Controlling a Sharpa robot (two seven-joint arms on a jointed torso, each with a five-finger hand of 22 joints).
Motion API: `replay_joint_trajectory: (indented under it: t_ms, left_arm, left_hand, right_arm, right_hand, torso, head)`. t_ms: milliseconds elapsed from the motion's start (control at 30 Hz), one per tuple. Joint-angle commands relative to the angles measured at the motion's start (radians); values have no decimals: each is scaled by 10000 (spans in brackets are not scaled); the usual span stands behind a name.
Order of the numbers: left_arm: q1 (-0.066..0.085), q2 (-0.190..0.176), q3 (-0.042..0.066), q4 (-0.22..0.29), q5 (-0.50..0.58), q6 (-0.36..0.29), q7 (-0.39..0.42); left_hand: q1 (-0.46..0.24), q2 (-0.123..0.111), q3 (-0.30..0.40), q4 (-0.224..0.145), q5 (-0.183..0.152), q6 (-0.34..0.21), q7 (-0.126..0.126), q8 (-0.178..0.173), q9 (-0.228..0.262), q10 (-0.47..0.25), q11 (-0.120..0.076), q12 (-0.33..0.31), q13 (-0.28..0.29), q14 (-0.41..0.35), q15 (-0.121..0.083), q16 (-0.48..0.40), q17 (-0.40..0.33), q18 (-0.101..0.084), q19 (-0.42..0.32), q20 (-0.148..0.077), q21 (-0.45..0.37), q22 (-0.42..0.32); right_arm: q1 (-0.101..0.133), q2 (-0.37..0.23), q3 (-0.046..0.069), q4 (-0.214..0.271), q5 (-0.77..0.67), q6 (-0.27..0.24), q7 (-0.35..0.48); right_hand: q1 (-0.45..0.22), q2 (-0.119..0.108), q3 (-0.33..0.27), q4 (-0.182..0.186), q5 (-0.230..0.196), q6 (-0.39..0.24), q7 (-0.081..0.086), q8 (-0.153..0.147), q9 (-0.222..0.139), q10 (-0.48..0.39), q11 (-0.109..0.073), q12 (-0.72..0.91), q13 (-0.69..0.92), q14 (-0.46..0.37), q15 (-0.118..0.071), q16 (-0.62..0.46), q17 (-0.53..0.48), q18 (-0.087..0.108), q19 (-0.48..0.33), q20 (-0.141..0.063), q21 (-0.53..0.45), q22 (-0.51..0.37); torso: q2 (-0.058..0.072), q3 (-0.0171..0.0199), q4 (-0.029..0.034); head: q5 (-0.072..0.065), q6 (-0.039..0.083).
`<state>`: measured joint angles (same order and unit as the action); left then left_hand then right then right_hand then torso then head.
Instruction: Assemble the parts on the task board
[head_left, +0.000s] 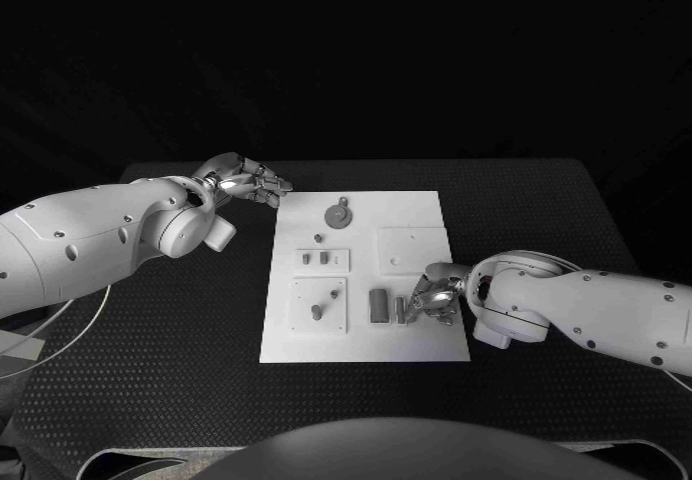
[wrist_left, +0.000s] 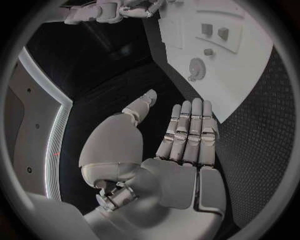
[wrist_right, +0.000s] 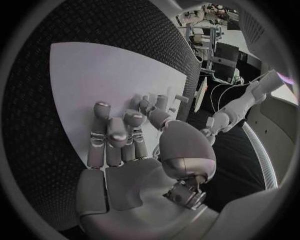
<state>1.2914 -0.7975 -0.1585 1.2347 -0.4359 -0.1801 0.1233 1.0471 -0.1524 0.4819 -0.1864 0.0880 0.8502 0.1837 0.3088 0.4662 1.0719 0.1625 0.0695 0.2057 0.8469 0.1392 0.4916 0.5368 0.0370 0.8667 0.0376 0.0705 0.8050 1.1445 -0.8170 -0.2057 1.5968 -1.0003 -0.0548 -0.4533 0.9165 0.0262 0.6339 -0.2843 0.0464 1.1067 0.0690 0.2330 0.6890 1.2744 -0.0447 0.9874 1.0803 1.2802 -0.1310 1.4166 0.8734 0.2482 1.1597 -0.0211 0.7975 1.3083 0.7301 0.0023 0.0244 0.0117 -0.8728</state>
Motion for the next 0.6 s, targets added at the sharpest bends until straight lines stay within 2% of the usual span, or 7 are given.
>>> replay_joint_trajectory:
  t_ms: [33, 433, 600]
  left_arm:
    - [8, 13, 4, 14, -25, 123, 68]
    - [8, 12, 4, 11, -28, 125, 70]
    - [8, 22, 3, 3, -28, 121, 82]
  left_hand:
    - [-17, 88, -34, 33, -19, -3, -38, 52, -10, -69, -10, 8, -15, 35, 0, -41, 19, -69, -71, 18, 16, -13]
    - [-15, 89, -36, 32, -18, -4, -37, 53, -11, -69, -10, 9, -15, 37, 0, -48, 27, -69, -72, 18, 15, -14]
    - [-15, 89, -37, 31, -19, -5, -37, 53, -11, -69, -10, 9, -15, 37, 0, -51, 31, -70, -71, 18, 16, -14]
  right_arm:
    - [-26, 63, -2, -24, -157, 79, -111]
    - [-39, 43, -2, -28, -212, 119, -138]
    - [-39, -50, 0, -7, -108, 180, 221]
  right_hand:
    - [-4, -116, -16, -72, 43, 58, -48, 44, 2, 72, -9, 34, -11, 4, -53, 9, 11, 136, -19, 44, 9, 185]
    - [58, -120, -40, -90, 42, 77, -59, 63, 9, 85, -20, 43, -8, 10, -54, 18, 16, 136, -28, 34, 23, 194]
    - [47, -194, -93, -85, 42, 82, -62, 70, 11, 89, -23, 45, -9, 10, -53, 18, 16, 136, -34, 36, 31, 196]
  torso:
    - [1, -2, 4]
    - [-3, -3, 2]
    - [-8, -5, -1]
  head:
    - [-7, 2]
    - [5, 2]
    - [4, 2]
